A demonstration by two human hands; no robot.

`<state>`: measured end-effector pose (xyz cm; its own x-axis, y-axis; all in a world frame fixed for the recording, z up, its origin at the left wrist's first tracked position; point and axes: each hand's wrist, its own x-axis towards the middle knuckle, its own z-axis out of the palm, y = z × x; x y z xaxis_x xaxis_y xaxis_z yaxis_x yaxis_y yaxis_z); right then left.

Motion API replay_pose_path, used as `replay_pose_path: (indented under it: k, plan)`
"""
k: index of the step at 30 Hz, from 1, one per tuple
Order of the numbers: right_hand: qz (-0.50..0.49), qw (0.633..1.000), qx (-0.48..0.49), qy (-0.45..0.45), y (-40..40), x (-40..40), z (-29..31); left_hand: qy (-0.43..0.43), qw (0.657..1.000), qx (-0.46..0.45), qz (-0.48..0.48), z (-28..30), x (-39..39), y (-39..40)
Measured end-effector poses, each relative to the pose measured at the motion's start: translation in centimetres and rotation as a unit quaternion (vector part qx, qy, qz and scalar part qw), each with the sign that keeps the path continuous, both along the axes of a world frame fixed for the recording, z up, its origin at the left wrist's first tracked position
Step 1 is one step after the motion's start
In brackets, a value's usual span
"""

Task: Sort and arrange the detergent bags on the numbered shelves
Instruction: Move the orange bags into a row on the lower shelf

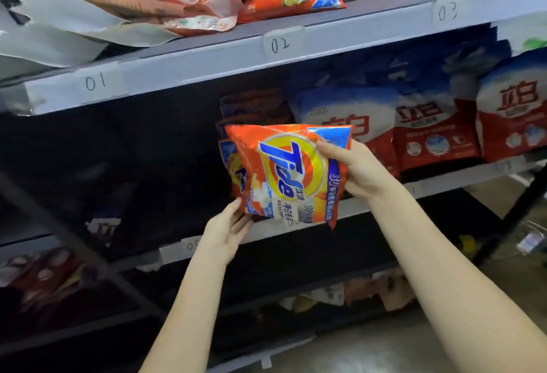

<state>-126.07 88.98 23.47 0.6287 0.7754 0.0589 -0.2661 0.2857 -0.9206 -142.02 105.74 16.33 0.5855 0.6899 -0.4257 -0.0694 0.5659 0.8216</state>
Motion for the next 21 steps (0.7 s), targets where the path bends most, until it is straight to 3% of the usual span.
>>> replay_pose_path:
  k: [3,5,7,9,11,12,13,15,18,21]
  plan:
    - [0.002,0.997,-0.067,-0.04,1.6,-0.5,1.4,0.044,0.984,0.167,0.039,2.2,-1.5,3.6]
    - [0.008,0.99,-0.116,-0.081,2.6,-1.0,2.3,0.06,0.938,0.339,0.03,4.8,-2.2,4.8]
    - [0.012,0.976,-0.168,-0.137,3.5,-1.7,3.3,0.063,0.859,0.509,0.006,7.9,-2.2,5.2]
    - [0.017,0.949,-0.228,-0.217,4.5,-2.8,4.2,0.101,0.75,0.648,-0.086,10.4,-1.5,5.2]
    - [0.019,0.912,-0.277,-0.302,5.4,-4.0,4.8,0.148,0.664,0.693,-0.239,11.5,-0.6,5.4]
    - [0.02,0.898,-0.29,-0.33,5.9,-4.6,4.9,0.167,0.642,0.679,-0.314,11.7,-0.2,5.5]
    - [0.023,0.89,-0.298,-0.344,6.2,-5.2,4.9,0.174,0.639,0.649,-0.375,11.4,0.0,5.6]
    - [0.025,0.887,-0.301,-0.348,6.7,-6.1,4.6,0.144,0.672,0.569,-0.452,10.4,-0.1,5.8]
    - [0.019,0.892,-0.308,-0.331,7.0,-6.9,2.9,0.107,0.705,0.536,-0.452,7.9,-0.4,6.5]
    - [0.012,0.9,-0.313,-0.303,7.0,-7.6,0.5,0.129,0.678,0.572,-0.443,6.2,-1.0,6.7]
